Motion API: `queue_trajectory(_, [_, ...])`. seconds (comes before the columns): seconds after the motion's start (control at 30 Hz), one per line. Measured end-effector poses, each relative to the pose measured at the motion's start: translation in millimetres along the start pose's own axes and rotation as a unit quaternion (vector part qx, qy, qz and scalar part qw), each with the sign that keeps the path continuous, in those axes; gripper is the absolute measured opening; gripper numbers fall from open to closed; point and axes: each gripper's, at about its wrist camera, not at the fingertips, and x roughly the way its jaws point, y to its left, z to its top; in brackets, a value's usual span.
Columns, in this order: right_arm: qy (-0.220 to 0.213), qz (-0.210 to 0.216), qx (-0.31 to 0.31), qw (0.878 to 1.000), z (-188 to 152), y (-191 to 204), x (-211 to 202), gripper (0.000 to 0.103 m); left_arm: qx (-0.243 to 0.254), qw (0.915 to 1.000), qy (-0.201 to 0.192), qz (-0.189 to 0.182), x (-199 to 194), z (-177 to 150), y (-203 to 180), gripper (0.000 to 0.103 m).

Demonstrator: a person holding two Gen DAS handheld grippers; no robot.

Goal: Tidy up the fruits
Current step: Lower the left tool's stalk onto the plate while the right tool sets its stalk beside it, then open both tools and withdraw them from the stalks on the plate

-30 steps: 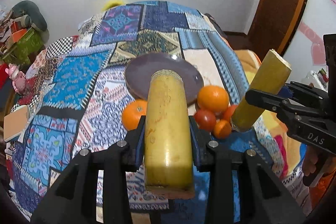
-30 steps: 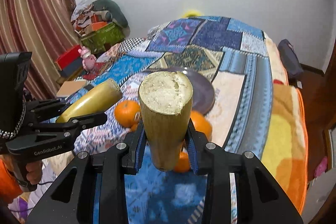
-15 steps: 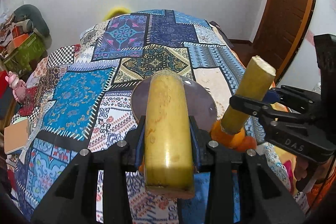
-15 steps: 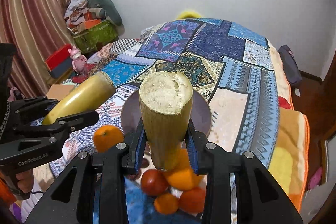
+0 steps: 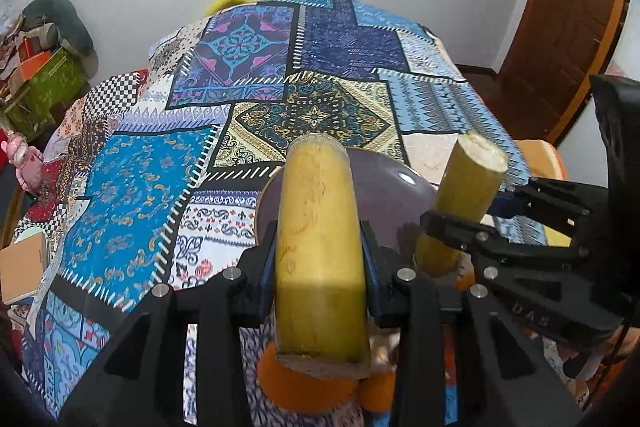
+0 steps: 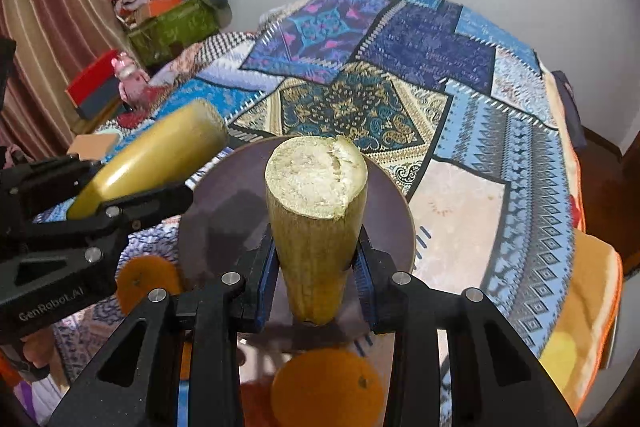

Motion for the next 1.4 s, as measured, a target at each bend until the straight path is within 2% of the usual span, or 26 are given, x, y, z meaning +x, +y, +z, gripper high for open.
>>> queue_trajectory(0.23, [0.021,0.009,0.017,1.000,5.0,-13.1,25.7,0.032,0.002,0.9997,0.022,0.009,31.6,8.5,3.5,0.036])
queue_trajectory(0.53, [0.053,0.006,0.010,0.999,5.6,-15.8,43.9,0.032,0.003,0.9977,0.067,-0.004,66.9,13.5,5.2,0.036])
queue_trajectory(0.73, [0.096,0.015,-0.002,0.995,8.8,-17.5,56.0,0.032,0.000,0.9963,0.085,-0.014,78.5,14.6,3.3,0.036])
queue_trajectory(0.93, [0.112,0.024,0.003,0.993,9.2,-20.3,61.5,0.032,-0.002,0.9951,0.096,-0.023,83.7,12.2,3.4,0.036])
queue_trajectory(1.17, [0.108,0.011,0.002,0.994,9.2,-26.0,59.1,0.033,0.002,0.9957,0.088,-0.027,77.0,12.8,-0.1,0.036])
queue_trajectory(1.3, [0.102,0.009,0.001,0.995,9.4,-26.1,54.9,0.033,0.022,0.9974,0.068,-0.008,61.8,17.2,-5.5,0.036])
queue_trajectory(1.4, [0.082,0.009,0.006,0.997,10.9,-26.7,41.3,0.033,0.024,0.9983,0.052,-0.003,46.7,18.9,-3.1,0.036])
